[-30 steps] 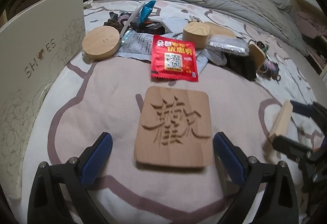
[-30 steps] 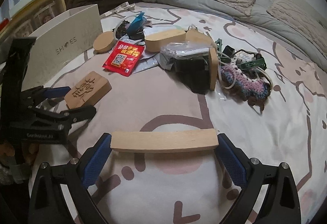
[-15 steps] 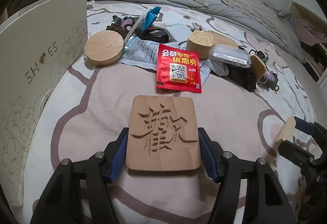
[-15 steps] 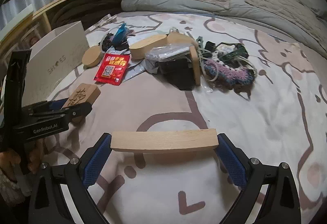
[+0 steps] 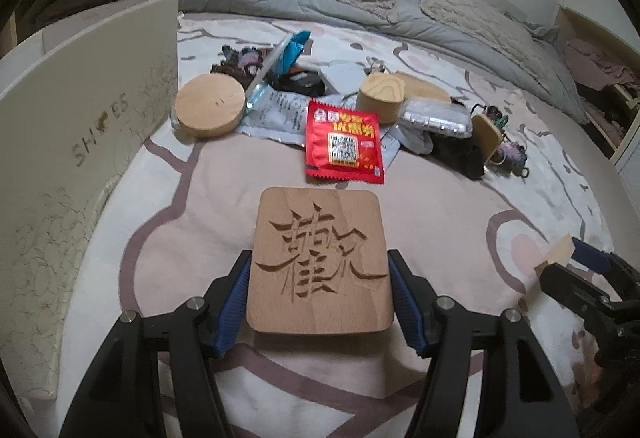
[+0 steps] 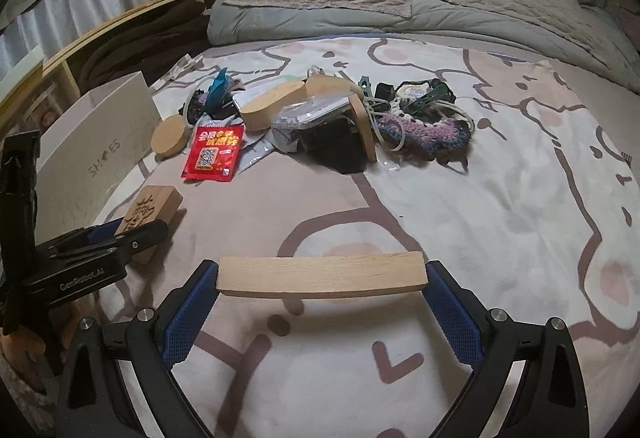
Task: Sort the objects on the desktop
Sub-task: 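Close the left gripper on the carved coaster edges while right holds the stick, then carry the coaster in left over the shoebox while right carries the stick there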
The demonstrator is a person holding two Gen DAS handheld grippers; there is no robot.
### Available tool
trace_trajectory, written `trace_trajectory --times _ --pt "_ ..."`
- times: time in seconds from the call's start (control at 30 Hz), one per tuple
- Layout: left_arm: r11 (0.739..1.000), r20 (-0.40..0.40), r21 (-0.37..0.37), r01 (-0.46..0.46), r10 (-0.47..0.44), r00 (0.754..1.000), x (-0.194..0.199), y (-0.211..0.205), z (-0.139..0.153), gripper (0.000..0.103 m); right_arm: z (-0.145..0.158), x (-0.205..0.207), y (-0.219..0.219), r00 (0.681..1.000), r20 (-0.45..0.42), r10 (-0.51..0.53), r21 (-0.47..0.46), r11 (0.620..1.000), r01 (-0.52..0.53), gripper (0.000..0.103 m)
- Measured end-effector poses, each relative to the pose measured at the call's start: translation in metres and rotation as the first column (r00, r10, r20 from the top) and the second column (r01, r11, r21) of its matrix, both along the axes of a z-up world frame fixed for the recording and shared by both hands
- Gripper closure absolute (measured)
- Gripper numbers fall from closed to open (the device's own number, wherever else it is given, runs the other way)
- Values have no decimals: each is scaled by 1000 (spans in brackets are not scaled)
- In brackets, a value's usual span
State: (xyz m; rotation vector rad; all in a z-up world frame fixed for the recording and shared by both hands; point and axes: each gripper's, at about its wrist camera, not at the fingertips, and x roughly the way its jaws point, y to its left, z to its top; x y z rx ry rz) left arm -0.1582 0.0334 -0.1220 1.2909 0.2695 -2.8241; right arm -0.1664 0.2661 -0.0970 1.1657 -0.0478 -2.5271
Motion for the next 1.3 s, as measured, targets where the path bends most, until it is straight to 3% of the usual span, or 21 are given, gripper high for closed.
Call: trace_trajectory --times 0.47,0.87,1.3 --pt "999 -77 -3 48 -48 996 19 2 32 39 33 23 -17 996 -70 -46 -20 999 45 3" --pt "994 -196 8 108 -104 975 44 -12 87 39 81 44 -29 989 -140 -51 -43 998 45 3" --pt "998 -333 -68 6 -28 942 70 -74 135 39 120 49 -76 980 -198 9 -131 991 -36 3"
